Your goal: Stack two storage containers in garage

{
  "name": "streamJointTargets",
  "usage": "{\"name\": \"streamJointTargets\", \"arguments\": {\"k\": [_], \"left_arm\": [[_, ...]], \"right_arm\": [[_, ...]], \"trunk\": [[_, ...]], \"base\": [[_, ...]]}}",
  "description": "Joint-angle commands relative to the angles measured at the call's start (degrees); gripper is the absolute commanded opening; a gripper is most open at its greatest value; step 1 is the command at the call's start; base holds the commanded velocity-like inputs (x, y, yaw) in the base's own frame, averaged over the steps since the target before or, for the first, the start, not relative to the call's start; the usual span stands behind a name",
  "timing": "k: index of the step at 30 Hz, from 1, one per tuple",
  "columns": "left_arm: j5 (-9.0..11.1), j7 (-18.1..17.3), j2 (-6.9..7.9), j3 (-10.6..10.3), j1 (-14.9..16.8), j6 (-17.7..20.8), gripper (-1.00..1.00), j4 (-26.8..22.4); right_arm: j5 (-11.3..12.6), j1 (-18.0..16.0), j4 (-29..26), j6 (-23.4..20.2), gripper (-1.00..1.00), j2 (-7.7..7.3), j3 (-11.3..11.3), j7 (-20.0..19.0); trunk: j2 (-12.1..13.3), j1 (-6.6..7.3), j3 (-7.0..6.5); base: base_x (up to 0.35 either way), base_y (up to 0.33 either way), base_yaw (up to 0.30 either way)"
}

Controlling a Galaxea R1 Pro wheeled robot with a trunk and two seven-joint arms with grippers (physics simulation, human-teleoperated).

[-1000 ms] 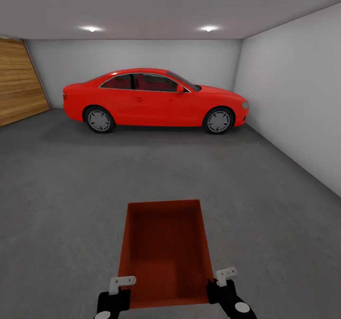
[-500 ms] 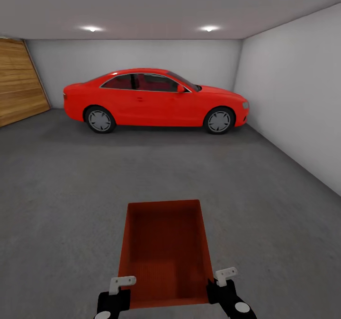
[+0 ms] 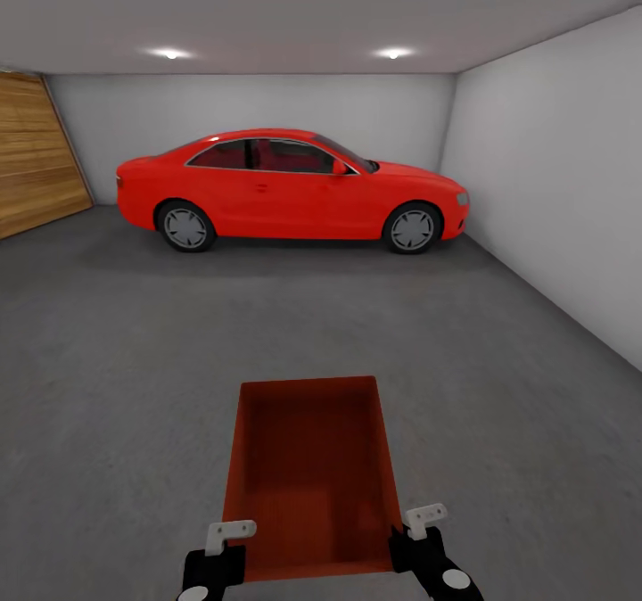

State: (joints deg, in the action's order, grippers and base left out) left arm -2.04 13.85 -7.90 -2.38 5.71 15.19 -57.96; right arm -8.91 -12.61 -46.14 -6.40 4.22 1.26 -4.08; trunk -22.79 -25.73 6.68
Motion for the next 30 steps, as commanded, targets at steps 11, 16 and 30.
{"name": "streamJointTargets", "arguments": {"k": [11, 16, 30], "left_arm": [[3.89, -1.01, -1.5, -0.17, 0.01, 0.36, -1.0, -0.02], [3.89, -1.02, -1.48, -0.17, 0.01, 0.36, -1.0, 0.01], [3.89, -1.02, -1.5, -0.17, 0.01, 0.36, -1.0, -0.01]], "right_arm": [[3.2, -0.05, -0.28, 2.36, -1.0, 0.08, -0.54, 2.15], [3.2, -0.05, -0.28, 2.36, -1.0, 0.08, -0.5, 2.15], [3.2, -0.05, -0.3, 2.36, -1.0, 0.08, -0.48, 2.15]], "trunk": [[-0.13, -0.05, 0.13], [-0.13, -0.05, 0.13], [-0.13, -0.05, 0.13]], "base": [[0.029, -0.017, 0.0], [0.067, 0.048, 0.0], [0.021, 0.014, 0.0]]}}
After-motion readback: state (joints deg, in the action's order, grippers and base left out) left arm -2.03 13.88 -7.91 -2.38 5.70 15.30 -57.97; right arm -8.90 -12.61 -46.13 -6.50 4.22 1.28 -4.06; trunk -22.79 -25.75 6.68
